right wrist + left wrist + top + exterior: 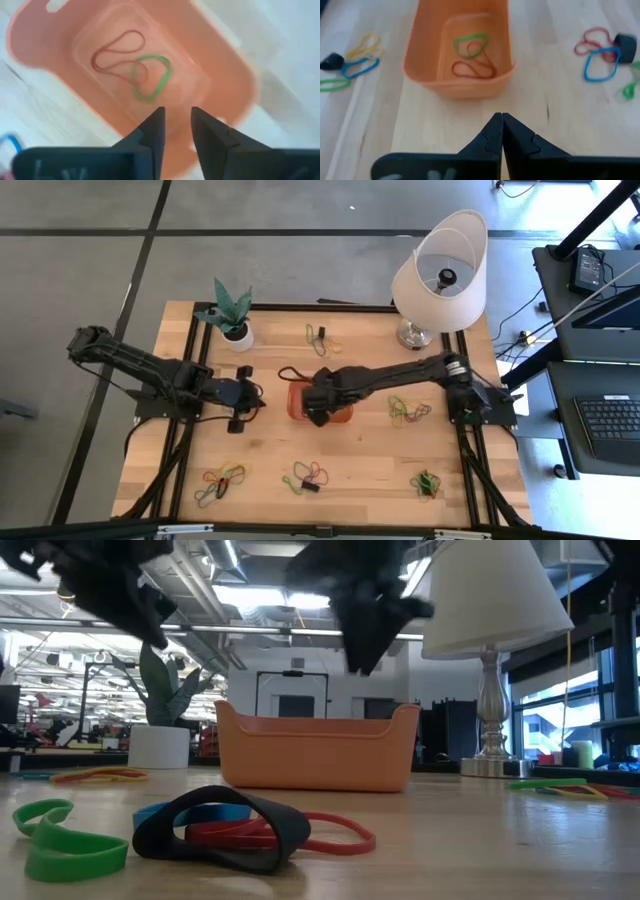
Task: Pick and place rubber bands into bin
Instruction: Put the blue rubber band into the orange bin
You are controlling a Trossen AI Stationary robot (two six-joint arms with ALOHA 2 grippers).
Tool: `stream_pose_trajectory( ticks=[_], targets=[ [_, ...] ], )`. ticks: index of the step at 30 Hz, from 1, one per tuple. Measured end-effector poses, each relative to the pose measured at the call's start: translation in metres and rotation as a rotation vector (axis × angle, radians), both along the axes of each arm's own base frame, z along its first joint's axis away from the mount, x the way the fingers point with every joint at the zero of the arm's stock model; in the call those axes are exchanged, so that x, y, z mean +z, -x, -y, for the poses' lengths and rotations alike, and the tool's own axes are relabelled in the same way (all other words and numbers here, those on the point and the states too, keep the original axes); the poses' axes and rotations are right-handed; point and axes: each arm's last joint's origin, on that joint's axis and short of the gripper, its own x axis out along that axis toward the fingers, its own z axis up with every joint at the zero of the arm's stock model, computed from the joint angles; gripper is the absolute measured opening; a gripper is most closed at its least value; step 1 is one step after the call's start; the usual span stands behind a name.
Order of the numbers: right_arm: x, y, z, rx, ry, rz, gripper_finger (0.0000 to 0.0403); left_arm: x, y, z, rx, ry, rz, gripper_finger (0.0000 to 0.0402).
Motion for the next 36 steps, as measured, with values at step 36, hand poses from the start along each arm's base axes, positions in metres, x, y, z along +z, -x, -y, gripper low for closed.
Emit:
stream_pose_trajectory(
  ticks=[36],
  targets=[
    [-0.048,0.260,-0.016,0.389,-0.130,0.553,0.0016,-0.029,-0.154,0.135,-0.095,-0.073,-0.340,0.0007]
  ],
)
